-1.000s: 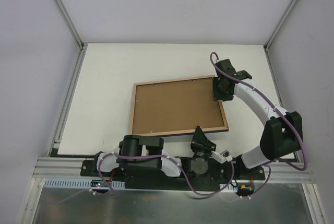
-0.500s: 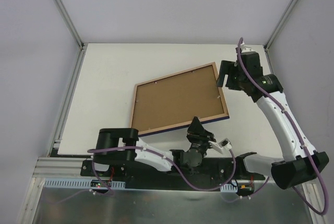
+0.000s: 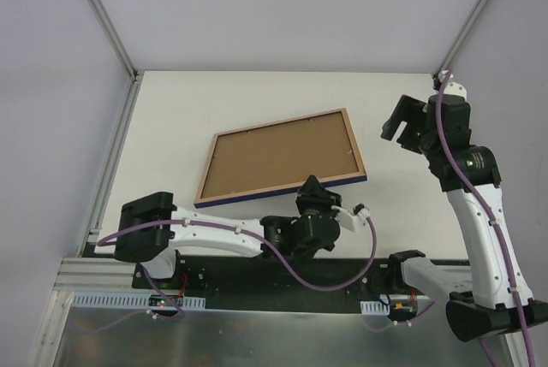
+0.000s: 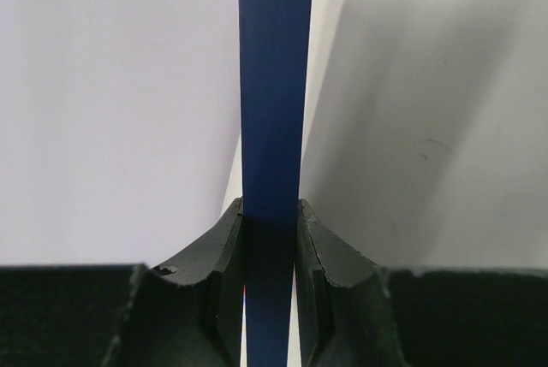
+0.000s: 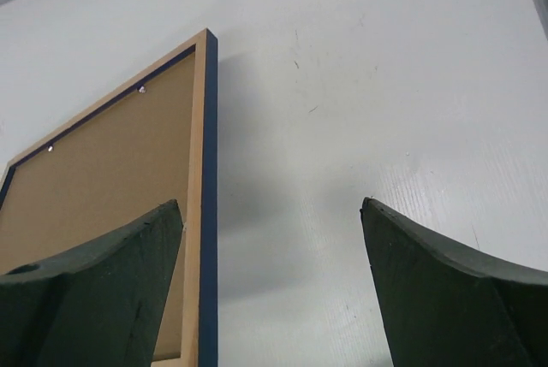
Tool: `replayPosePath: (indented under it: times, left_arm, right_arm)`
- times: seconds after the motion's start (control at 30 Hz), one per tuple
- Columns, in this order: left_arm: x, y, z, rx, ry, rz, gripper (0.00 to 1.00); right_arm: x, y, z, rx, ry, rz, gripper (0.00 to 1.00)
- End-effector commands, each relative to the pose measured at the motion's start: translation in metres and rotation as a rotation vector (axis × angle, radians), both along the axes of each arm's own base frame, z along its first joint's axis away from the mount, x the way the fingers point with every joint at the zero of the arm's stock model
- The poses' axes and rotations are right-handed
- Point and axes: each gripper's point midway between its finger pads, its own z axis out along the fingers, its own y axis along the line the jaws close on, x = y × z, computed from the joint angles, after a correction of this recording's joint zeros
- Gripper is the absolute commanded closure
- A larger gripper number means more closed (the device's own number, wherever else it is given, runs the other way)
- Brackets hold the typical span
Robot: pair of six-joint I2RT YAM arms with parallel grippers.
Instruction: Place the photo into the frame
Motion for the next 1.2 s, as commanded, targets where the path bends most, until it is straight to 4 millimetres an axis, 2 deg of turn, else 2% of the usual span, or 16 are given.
replayPosePath:
  times: [0.0,0.23,0.5,0.83,1.17]
  left_arm:
    - [0.014,0.015,0.056,-0.177,0.126,0.006,1.0]
    - [0.038,0.026,0.085,-0.185,0.162,0.017,1.0]
    - [0.059,0.042,0.14,-0.354,0.192,0.012,1.0]
    - [0.074,0.056,0.194,-0.539,0.233,0.031,1.0]
    - [0.093,0.08,0.232,-0.762,0.396,0.046,1.0]
  right_arm:
    - [-0.001,-0.013,0.013,0.041,-0.067,-0.079,0.13]
    - [0.004,-0.017,0.0,0.082,-0.056,-0.1,0.13]
    - [0.008,-0.017,-0.015,0.11,-0.037,-0.099,0.13]
    - [0.023,0.003,-0.048,0.209,0.016,-0.042,0.14]
    - [0.026,0.013,-0.068,0.243,0.06,-0.002,0.15]
